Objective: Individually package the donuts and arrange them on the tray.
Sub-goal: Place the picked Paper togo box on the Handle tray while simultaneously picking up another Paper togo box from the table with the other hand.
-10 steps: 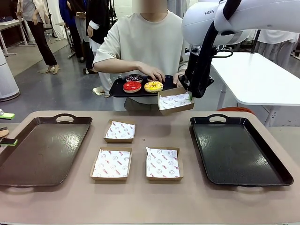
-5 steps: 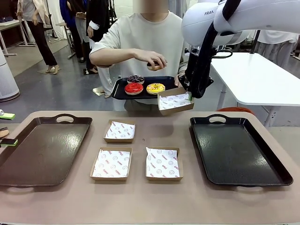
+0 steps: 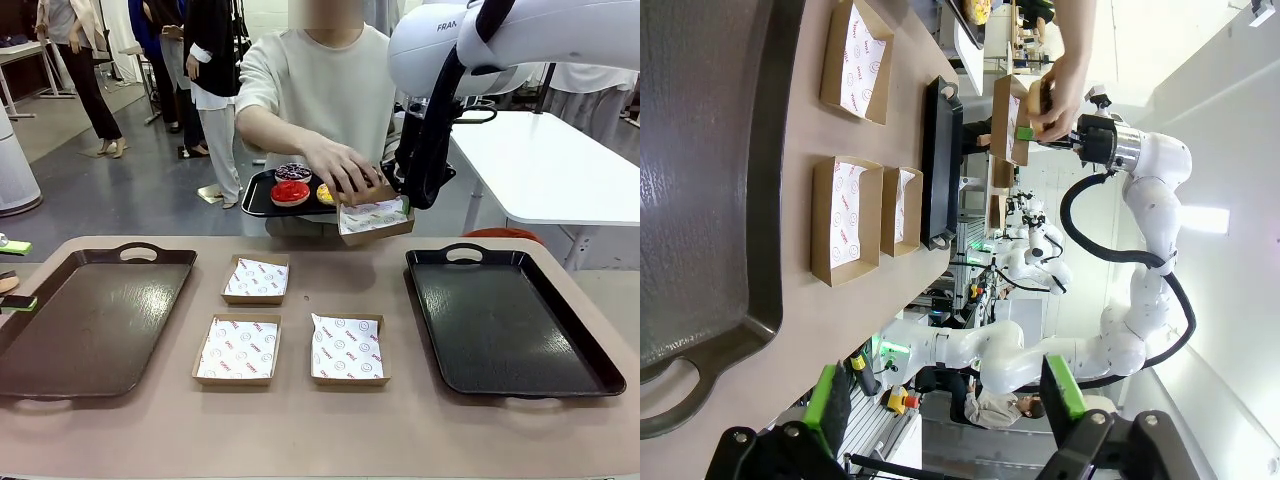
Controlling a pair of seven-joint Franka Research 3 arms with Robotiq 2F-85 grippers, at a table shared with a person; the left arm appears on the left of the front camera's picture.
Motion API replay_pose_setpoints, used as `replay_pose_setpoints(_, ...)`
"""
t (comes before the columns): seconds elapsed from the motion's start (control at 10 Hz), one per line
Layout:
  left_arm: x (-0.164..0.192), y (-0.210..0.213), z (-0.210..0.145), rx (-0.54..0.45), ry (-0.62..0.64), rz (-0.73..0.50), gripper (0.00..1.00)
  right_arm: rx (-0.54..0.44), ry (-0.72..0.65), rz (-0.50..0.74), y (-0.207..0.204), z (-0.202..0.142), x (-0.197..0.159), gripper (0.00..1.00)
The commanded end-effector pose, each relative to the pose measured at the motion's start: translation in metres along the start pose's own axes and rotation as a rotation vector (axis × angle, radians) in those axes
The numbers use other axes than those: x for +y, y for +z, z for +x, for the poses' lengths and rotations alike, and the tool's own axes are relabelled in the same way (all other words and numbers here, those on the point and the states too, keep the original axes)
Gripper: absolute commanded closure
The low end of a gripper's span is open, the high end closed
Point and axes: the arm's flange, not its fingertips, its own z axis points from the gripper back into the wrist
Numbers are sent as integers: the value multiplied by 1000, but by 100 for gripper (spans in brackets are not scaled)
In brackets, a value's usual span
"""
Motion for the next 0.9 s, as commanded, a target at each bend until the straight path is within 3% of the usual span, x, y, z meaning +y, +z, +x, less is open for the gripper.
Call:
replay_pose_setpoints(0.0,-2,1,0,-1,-3,-12,0,0,-3,0,-2,0,-1,100)
replay_pose_setpoints(0.8,-2,1,0,-1,-3,-12,0,0,-3,0,-2,0,-1,100)
